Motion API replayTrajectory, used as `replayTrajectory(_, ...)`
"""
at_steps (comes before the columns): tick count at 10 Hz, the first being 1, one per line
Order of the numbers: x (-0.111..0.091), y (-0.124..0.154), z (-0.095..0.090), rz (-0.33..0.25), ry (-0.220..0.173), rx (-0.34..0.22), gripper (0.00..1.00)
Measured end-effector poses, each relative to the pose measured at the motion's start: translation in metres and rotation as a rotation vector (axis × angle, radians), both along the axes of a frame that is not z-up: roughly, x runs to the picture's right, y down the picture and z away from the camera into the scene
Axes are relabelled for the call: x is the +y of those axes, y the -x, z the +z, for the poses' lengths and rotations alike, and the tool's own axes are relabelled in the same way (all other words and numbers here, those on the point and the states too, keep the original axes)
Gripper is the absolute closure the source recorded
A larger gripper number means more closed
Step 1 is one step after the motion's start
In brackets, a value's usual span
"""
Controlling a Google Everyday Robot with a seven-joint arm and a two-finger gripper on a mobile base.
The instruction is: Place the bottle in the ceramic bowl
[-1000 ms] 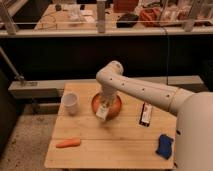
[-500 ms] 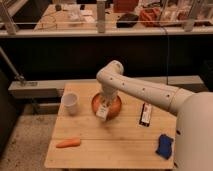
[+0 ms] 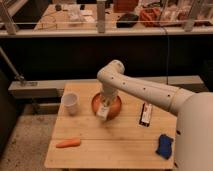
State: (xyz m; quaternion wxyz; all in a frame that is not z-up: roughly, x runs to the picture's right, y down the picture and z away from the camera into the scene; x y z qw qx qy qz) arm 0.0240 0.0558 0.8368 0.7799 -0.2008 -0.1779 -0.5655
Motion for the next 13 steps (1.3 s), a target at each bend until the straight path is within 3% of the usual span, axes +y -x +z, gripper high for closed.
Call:
replayTrajectory(4,-0.0033,-0.0014,0.0007,-0.005,-0.001,-0.011,0.7)
replayTrajectory(6,-0.0045,-0.0021,0.0006,-0.011,-0.002,-0.017,0.7)
replayTrajectory(8,-0.0063,-0.0026,0.0003,-0.014,-0.003,-0.022,0.61)
replayTrajectory(13,-0.0088,-0.0035,0.0003,-0.022,-0.001,-0.037,0.72)
